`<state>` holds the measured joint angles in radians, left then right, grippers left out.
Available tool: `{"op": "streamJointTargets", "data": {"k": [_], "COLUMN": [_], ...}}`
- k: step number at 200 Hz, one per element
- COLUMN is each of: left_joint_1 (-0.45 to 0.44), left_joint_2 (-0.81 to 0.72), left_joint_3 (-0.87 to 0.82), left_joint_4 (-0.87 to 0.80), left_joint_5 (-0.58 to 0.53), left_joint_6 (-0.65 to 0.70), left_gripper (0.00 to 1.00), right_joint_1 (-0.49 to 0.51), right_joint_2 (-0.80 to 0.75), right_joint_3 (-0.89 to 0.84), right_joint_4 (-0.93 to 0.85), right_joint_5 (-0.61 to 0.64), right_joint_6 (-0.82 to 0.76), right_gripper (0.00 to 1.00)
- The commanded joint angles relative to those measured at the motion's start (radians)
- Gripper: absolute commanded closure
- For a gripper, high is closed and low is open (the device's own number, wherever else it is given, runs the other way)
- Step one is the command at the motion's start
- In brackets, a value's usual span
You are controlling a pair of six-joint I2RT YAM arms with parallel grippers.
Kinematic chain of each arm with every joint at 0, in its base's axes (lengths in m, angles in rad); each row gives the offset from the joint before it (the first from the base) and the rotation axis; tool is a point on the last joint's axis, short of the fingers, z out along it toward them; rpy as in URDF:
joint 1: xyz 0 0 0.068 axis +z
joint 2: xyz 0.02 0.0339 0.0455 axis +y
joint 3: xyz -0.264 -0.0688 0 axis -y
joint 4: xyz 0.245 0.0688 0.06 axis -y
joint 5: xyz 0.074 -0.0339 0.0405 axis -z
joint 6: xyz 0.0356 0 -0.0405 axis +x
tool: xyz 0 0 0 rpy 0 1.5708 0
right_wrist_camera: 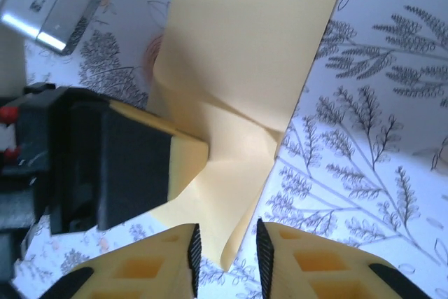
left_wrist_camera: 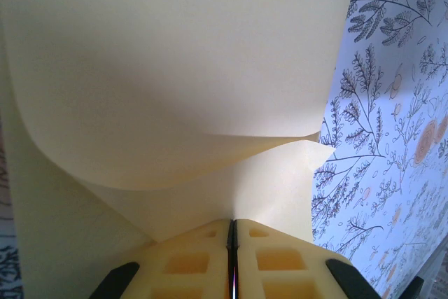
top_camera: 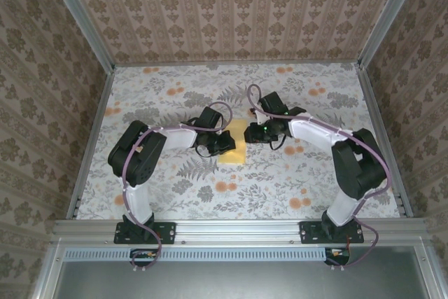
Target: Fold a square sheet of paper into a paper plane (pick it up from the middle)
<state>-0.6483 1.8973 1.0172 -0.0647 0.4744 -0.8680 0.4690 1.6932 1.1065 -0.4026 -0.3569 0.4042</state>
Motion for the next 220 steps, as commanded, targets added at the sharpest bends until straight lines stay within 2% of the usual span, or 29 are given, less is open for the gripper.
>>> {"op": "streamJointTargets", "data": {"k": [1,51,114,220], "left_joint_1": [0.000,0.000,-0.001,0.003], "left_joint_2": [0.046,0.034,0.043,0.049], "left_joint_3": [-0.015,-0.006,0.003,-0.001], "left_joint_4": [-0.109,-0.084,-0.080,-0.099], "left_joint_5": [-0.073,-0.054,-0.047,-0.051], "left_joint_6": [-0.020,-0.041,-0.072,-0.083], "left_gripper": [0.90,0.90,0.90,0.90], "right_joint_1": [0.030,0.108,0.138,0.142], "right_joint_2": [-0.034,0.024,0.110,0.154], "right_joint_3": [-0.058,-0.076,-0.034,-0.008], "right_joint_4": [0.045,0.077,0.073,0.010], "right_joint_5": [-0.044,-0.037,-0.039,0.036], "right_joint_6": [0.094,0.151,0.165,0.135], "right_gripper": [0.74,0.78,0.93,0.94]}}
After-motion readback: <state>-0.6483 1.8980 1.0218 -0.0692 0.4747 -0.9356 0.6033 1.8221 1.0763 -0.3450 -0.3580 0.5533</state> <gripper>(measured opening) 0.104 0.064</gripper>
